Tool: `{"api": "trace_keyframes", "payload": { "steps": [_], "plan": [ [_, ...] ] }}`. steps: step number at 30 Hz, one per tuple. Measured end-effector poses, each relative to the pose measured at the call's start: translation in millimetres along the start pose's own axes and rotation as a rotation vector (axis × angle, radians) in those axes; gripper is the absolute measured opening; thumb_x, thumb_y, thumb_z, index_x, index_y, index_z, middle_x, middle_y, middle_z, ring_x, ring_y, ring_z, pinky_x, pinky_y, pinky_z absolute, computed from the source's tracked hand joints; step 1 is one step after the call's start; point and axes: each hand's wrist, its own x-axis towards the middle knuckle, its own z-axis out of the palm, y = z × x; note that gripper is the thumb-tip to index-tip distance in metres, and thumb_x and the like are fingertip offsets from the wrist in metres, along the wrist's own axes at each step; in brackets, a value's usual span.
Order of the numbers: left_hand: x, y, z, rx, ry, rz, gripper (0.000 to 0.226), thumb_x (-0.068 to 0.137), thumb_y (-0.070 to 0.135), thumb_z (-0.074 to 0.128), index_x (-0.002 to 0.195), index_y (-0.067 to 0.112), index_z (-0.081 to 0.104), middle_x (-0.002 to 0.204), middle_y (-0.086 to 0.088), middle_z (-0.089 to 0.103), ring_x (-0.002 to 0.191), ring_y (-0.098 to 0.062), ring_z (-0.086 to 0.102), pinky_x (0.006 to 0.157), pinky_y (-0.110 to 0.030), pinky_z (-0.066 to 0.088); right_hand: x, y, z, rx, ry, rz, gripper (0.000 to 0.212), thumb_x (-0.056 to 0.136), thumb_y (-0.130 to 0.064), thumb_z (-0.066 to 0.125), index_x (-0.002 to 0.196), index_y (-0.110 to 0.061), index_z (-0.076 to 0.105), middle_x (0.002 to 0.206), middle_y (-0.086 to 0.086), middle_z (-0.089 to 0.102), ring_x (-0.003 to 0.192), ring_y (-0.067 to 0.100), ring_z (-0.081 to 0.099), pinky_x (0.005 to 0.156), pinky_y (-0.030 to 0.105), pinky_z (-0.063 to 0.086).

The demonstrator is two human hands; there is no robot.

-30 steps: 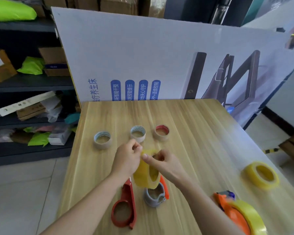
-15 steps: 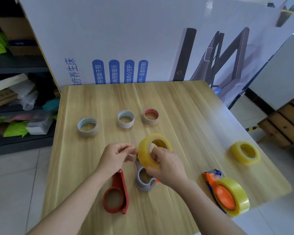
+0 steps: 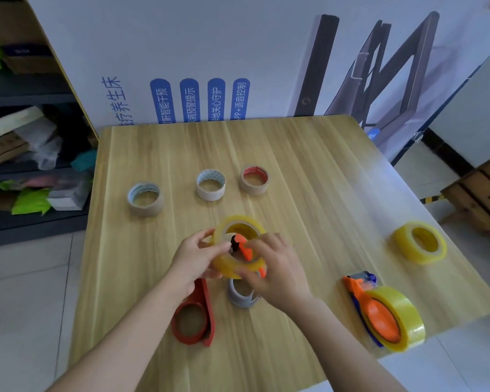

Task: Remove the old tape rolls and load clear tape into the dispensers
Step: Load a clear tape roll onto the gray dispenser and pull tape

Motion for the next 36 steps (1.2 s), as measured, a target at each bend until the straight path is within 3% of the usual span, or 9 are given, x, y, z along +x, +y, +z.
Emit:
{"api": "trace_keyframes", "payload": {
  "steps": [3, 5, 8, 13, 17, 22, 31, 34, 36],
  "plan": [
    [1.0, 6.5, -13.3, 0.046, -0.018, -0.021, 0.044, 0.080, 0.015, 0.075, 0.119, 0.024, 0.056, 0.092, -0.011, 0.066, 0.055, -0.016, 0.061, 0.059, -0.040, 0.055, 1.3, 11.9, 0.4, 0.235, 0.111, 0.427, 0.012, 0.092, -0.033, 0.054, 0.090, -0.024, 0.060, 0.088, -0.006, 0.061, 0.084, 0.013, 0.056, 0.071, 0.029, 0.044],
    [0.0, 12.0, -18.8, 0.140, -0.112, -0.030, 0.037, 0.080, 0.011, 0.074, 0.107, 0.030, 0.056, 0.089, -0.010, 0.064, 0.046, -0.009, 0.057, 0.056, -0.037, 0.055, 0.4, 25.1, 10.6, 0.143, -0.113, 0.586, 0.011, 0.094, -0.027, 0.050, 0.098, -0.023, 0.060, 0.098, -0.003, 0.062, 0.089, 0.017, 0.059, 0.071, 0.032, 0.046],
    [3.8, 12.6, -20.7, 0.328, -0.240, -0.053, 0.040, 0.080, 0.009, 0.074, 0.111, 0.029, 0.060, 0.077, -0.003, 0.061, 0.049, -0.012, 0.057, 0.051, -0.032, 0.050, -3.4, 39.3, 28.2, 0.082, -0.415, 0.711, 0.030, 0.089, -0.030, 0.056, 0.118, -0.024, 0.058, 0.111, -0.002, 0.061, 0.096, 0.018, 0.061, 0.074, 0.031, 0.050],
    [10.4, 14.5, -20.3, 0.551, -0.504, -0.141, 0.046, 0.079, 0.011, 0.074, 0.119, 0.031, 0.063, 0.080, 0.001, 0.059, 0.057, -0.013, 0.059, 0.054, -0.032, 0.051, -2.1, 52.3, 38.3, 0.151, -0.442, 0.820, 0.031, 0.088, -0.038, 0.059, 0.116, -0.025, 0.063, 0.101, -0.003, 0.062, 0.090, 0.018, 0.061, 0.072, 0.028, 0.047],
    [18.1, 12.8, -4.1, 0.782, -0.699, -0.221, 0.069, 0.077, 0.019, 0.077, 0.138, 0.032, 0.047, 0.104, -0.001, 0.057, 0.076, -0.024, 0.061, 0.055, -0.031, 0.052, 0.6, 59.6, 42.4, 0.220, -0.434, 0.868, 0.027, 0.087, -0.043, 0.064, 0.107, -0.026, 0.070, 0.101, -0.003, 0.070, 0.088, 0.016, 0.065, 0.075, 0.030, 0.052],
    [29.0, 0.4, 27.6, 1.122, -0.740, -0.282, 0.095, 0.077, 0.025, 0.076, 0.152, 0.020, 0.018, 0.128, -0.005, 0.051, 0.089, -0.029, 0.064, 0.056, -0.029, 0.056, 2.1, 62.8, 38.6, 0.140, -0.434, 0.801, 0.026, 0.089, -0.042, 0.061, 0.107, -0.027, 0.071, 0.100, -0.002, 0.070, 0.086, 0.016, 0.063, 0.068, 0.025, 0.045],
    [34.5, -5.9, 42.0, 1.227, -0.821, -0.314, 0.070, 0.076, 0.023, 0.077, 0.139, 0.016, 0.047, 0.114, -0.013, 0.064, 0.072, -0.020, 0.061, 0.057, -0.031, 0.055, 7.7, 85.9, 14.2, -0.293, -0.332, 0.569, 0.024, 0.096, -0.036, 0.053, 0.108, -0.028, 0.072, 0.099, -0.001, 0.060, 0.097, 0.020, 0.057, 0.066, 0.029, 0.046],
    [36.3, -3.3, 38.9, 1.101, -0.815, -0.292, 0.062, 0.078, 0.020, 0.075, 0.135, 0.021, 0.049, 0.100, -0.002, 0.061, 0.059, -0.015, 0.058, 0.049, -0.026, 0.051, 5.4, 83.3, 11.8, -0.268, -0.299, 0.584, 0.029, 0.093, -0.042, 0.056, 0.116, -0.028, 0.067, 0.101, -0.001, 0.059, 0.096, 0.020, 0.059, 0.065, 0.029, 0.045],
    [36.9, -1.2, 30.3, 0.880, -0.790, -0.296, 0.060, 0.075, 0.020, 0.077, 0.129, 0.024, 0.052, 0.101, -0.003, 0.059, 0.068, -0.020, 0.060, 0.050, -0.025, 0.050, 2.3, 77.0, 8.7, -0.160, -0.205, 0.601, 0.031, 0.090, -0.050, 0.057, 0.109, -0.027, 0.067, 0.091, -0.005, 0.061, 0.084, 0.016, 0.061, 0.061, 0.028, 0.043]
  ]
}}
